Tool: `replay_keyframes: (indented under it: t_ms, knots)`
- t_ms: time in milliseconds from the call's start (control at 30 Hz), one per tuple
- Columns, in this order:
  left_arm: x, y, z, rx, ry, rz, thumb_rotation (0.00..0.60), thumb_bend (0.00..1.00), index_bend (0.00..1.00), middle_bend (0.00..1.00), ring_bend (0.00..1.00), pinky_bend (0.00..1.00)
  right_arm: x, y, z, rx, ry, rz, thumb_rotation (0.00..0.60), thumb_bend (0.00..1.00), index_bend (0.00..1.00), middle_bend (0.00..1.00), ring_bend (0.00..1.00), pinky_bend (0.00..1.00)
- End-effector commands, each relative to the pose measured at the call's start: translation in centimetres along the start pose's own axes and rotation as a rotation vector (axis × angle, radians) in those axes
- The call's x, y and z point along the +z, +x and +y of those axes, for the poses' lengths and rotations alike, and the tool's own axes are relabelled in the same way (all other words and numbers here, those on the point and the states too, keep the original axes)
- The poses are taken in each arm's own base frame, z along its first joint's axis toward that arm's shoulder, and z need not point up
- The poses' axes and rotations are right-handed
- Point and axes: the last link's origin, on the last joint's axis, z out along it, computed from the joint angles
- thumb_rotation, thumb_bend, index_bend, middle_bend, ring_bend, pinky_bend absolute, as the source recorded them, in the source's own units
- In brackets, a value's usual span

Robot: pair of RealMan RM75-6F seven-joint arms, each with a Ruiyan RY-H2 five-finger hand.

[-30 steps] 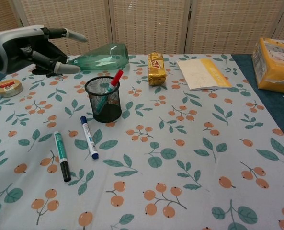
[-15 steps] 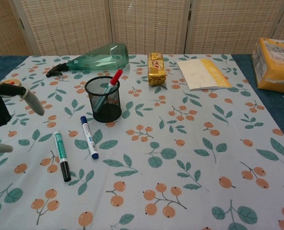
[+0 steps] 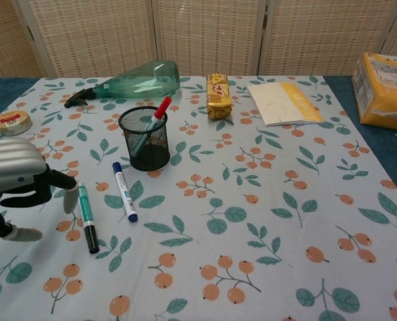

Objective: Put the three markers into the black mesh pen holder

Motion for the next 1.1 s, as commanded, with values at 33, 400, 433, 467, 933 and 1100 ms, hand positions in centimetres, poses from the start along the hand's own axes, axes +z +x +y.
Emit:
replay_keyframes:
  t_ms: [33,400,433,467,933,1100]
  knots:
    - [1.0,-0.3,-0.2,0.0,-0.017,-0.022,0.6,0.25,0.47,0.94,0.94,0.94,0.1,0.0,0.0,0.0,-0.003,0.001,0.6,0.16,0.02,0.04,0.05,0.11]
    - [3.2,-1.6,-0.6,-0.002,-0.046,-0.044,0.6,0.37,0.49,0.94,0.94,0.94,0.2,0.0,0.1,-0.001,-0.014,-0.002,0.6,0.16,0.02,0.04,0.05,0.11]
    - [3.3,-1.7,-0.6,0.0,-0.049,-0.045,0.6,0.37,0.49,0.94,0.94,0.94,0.2,0.0,0.1,-0.001,-0.015,-0.001,0.6,0.16,0.02,0.04,0.05,0.11]
    - [3.4,-1.8,-0.6,0.002,-0.052,-0.049,0.6,0.37,0.49,0.94,0.94,0.94,0.2,0.0,0.1,0.0,-0.016,0.001,0.6,0.16,0.02,0.04,0.05,0.11]
    - [5.5,-2.5,0.0,0.02,-0.08,-0.043,0.6,0.37,0.5,0.94,0.94,0.94,-0.2,0.5,0.3,0.01,-0.01,0.026,0.6,0.16,0.02,0.04,0.05,0.11]
    - [6.1,-2.9,0.4,0.021,-0.09,-0.046,0.6,0.37,0.5,0.94,0.94,0.94,-0.3,0.7,0.4,0.013,-0.008,0.036,0.6,0.16,0.02,0.04,0.05,0.11]
